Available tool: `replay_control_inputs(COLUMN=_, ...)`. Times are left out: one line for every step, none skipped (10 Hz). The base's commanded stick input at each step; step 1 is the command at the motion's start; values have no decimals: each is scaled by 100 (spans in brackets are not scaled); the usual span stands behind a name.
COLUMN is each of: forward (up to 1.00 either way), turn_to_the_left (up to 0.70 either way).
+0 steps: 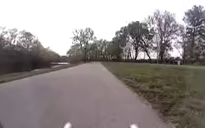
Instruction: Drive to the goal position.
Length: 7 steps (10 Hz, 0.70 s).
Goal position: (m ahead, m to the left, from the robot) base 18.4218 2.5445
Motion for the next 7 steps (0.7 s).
replay_control_inputs(forward=100, turn_to_the_left=0)
replay_control_inputs(forward=100, turn_to_the_left=0)
replay_control_inputs(forward=100, turn_to_the_left=0)
replay_control_inputs(forward=100, turn_to_the_left=0)
replay_control_inputs(forward=100, turn_to_the_left=0)
replay_control_inputs(forward=100, turn_to_the_left=0)
replay_control_inputs(forward=100, turn_to_the_left=0)
